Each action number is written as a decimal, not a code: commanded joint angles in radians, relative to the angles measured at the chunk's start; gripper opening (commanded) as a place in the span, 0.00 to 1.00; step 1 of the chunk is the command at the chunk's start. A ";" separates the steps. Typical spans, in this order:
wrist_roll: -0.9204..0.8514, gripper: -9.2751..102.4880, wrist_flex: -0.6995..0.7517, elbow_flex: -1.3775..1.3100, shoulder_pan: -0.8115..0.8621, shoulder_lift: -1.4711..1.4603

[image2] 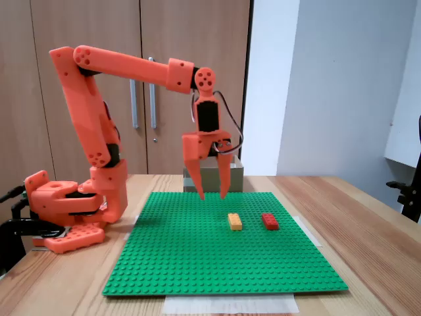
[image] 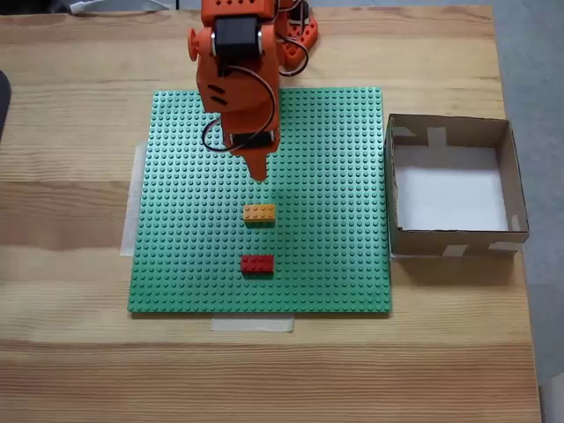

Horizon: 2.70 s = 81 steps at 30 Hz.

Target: Pick the yellow lego block and put it in the box.

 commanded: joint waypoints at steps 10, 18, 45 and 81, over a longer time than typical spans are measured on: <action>-0.002 0.31 -0.057 -0.109 0.014 -0.126; -0.012 0.33 -0.097 -0.156 0.012 -0.225; -0.037 0.31 -0.258 -0.080 0.008 -0.307; -0.040 0.20 -0.313 -0.069 0.012 -0.316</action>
